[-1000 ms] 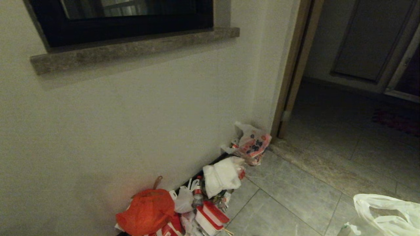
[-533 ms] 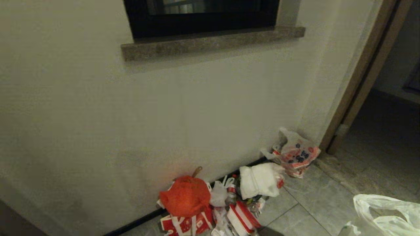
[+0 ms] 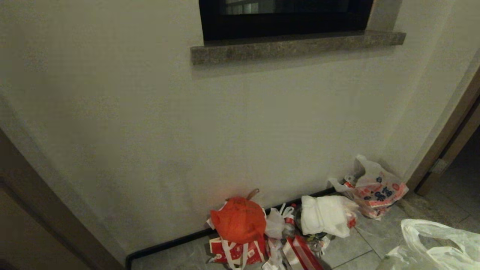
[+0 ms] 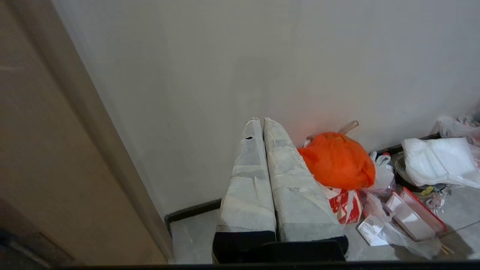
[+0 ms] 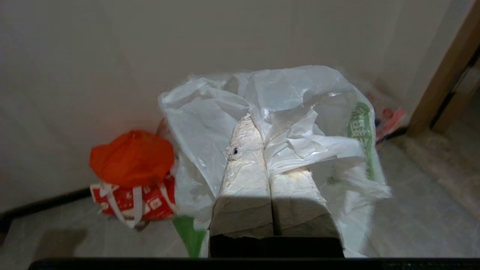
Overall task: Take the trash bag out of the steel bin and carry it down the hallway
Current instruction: Put the trash bag at the door
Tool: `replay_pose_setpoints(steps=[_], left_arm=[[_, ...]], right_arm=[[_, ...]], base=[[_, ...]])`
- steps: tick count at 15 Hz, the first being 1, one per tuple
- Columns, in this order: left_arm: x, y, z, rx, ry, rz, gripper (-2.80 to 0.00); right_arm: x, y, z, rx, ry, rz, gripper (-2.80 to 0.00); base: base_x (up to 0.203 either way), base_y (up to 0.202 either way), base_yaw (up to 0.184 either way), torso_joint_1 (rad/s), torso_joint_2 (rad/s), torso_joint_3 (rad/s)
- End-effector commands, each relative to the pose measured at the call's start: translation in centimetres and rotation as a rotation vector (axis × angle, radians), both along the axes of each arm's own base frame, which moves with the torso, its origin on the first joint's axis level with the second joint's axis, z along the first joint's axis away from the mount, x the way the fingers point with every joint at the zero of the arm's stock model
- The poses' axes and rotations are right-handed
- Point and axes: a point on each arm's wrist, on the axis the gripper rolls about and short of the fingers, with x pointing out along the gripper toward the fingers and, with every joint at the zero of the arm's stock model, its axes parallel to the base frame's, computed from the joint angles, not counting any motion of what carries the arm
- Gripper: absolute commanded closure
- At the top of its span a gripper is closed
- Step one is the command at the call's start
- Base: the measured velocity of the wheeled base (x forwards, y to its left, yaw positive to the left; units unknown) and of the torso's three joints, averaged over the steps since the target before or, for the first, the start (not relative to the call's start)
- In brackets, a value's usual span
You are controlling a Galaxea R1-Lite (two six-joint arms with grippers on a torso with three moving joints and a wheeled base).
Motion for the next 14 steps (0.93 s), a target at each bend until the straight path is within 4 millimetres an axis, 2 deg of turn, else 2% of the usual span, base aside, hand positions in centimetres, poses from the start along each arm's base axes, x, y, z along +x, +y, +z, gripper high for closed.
replay_pose_setpoints(steps=[1, 10, 14], left_arm=[[0.02, 0.0, -0.04, 0.0, 0.002, 0.0, 0.0], [0.02, 0.0, -0.03, 0.0, 0.002, 0.0, 0.0], [0.02, 0.0, -0.03, -0.001, 0.002, 0.0, 0.0]], right_arm=[[0.0, 0.0, 0.0, 0.002, 0.0, -0.001, 0.0], [0.01, 0.0, 0.01, 0.002, 0.001, -0.001, 0.0], [0.0, 0.0, 0.0, 0.002, 0.0, -0.001, 0.0]], base=[[0.0, 0.0, 0.0, 0.0, 0.0, 0.0], [0.0, 0.0, 0.0, 0.0, 0.0, 0.0], [-0.002, -0.005, 0.153, 0.002, 0.0, 0.002]])
